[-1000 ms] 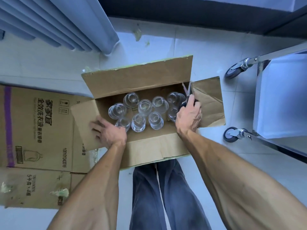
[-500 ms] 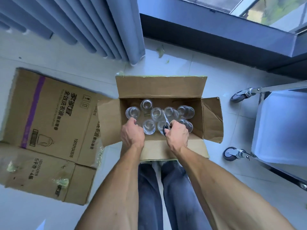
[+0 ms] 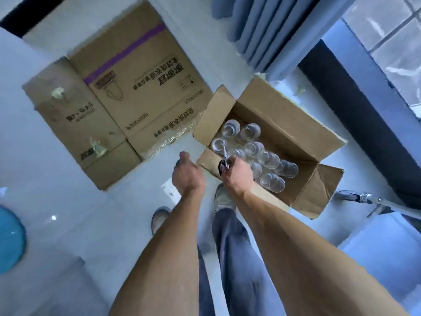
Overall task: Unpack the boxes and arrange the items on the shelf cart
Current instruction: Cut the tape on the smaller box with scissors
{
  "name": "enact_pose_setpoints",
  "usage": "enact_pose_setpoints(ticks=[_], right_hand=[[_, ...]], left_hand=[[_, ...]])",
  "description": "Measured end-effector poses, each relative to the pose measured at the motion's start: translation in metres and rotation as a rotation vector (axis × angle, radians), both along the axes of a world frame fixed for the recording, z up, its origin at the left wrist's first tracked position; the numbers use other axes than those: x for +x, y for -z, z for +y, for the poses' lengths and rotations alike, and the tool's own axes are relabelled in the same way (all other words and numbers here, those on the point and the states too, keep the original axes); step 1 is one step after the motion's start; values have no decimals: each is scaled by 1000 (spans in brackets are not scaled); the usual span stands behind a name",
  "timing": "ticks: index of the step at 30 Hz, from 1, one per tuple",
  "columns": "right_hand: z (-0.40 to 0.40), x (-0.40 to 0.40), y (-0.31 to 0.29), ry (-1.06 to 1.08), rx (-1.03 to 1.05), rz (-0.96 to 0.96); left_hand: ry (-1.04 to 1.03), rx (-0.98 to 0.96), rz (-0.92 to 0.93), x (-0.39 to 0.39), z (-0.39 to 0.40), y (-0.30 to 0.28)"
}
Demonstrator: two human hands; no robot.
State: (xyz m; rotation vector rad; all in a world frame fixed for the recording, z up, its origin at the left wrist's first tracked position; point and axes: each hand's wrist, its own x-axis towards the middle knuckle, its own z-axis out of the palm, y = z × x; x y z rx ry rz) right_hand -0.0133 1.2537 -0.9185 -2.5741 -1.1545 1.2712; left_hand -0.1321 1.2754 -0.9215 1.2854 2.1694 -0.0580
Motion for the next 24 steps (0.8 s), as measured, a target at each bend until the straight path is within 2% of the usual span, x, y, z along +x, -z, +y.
enact_pose_setpoints(ticks=[5, 9, 12, 18, 22, 24], right_hand=[[-23, -81, -6, -235, 52, 55], [-56, -137, -10, -353, 54, 134], [-83, -173, -14, -508, 58, 147], [-153, -273, -9, -800, 28, 141], [-213, -338, -4, -1019, 33, 99], [-245, -370, -7, -1113, 101, 111]], left_hand=[[-328, -70, -91, -67, -39, -4], [-700, -143, -401, -121, -79, -2], [-811, -150, -507, -154, -110, -6], [-1046, -115, -565, -236, -194, 2], [-1051, -116, -436, -301, -259, 7], [-1075, -139, -350, -333, -291, 9]])
